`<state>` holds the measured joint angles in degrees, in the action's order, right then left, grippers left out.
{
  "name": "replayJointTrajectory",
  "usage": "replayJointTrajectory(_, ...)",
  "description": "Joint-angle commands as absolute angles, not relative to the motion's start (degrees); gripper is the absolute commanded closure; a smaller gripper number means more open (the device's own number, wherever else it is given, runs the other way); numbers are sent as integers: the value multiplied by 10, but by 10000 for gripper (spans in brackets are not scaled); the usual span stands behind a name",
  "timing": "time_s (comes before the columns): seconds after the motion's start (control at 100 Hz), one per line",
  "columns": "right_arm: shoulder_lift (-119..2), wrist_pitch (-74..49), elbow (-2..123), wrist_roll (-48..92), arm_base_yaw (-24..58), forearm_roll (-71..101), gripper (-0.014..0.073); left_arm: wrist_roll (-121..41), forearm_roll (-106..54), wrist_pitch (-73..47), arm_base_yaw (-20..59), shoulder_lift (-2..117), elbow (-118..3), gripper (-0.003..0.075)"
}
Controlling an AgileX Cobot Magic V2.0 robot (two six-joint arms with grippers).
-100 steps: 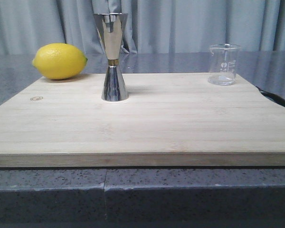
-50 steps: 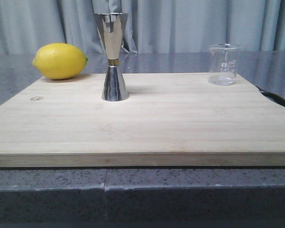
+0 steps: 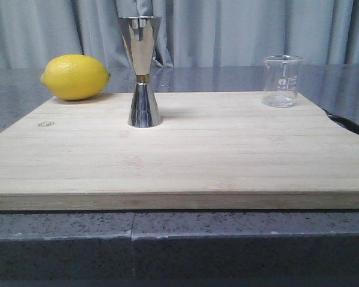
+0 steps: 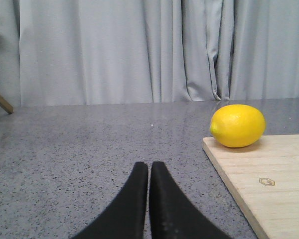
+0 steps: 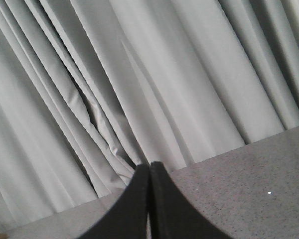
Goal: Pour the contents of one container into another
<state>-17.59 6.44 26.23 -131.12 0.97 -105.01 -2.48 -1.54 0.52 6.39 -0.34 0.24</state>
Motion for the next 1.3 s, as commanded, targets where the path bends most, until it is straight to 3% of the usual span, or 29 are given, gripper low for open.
replayJointTrajectory(0.0, -180, 40, 272, -1238, 10, -1031, 664, -26, -20, 53, 63, -18, 5, 739)
replayJointTrajectory(0.09, -180, 65, 257, -942, 10, -812, 664, -26, -20, 53, 63, -18, 5, 739)
replayJointTrajectory(0.19, -170, 57, 220, -554, 10, -454, 664, -26, -20, 53, 63, -18, 5, 739)
replayJointTrajectory(0.33, -96, -52, 166, -252, 10, -185, 664, -26, -20, 53, 63, -18, 5, 739)
replayJointTrajectory(0.45, -17, -55, 106, -91, 9, -64, 664, -26, -20, 53, 63, -18, 5, 739)
replayJointTrajectory(0.69, 18, 72, -28, -48, -11, 6, 664, -26, -20, 53, 63, -18, 5, 739)
replayJointTrajectory(1.29, 18, 56, -25, -48, -11, 6, 664, -26, -20, 53, 63, -18, 4, 739)
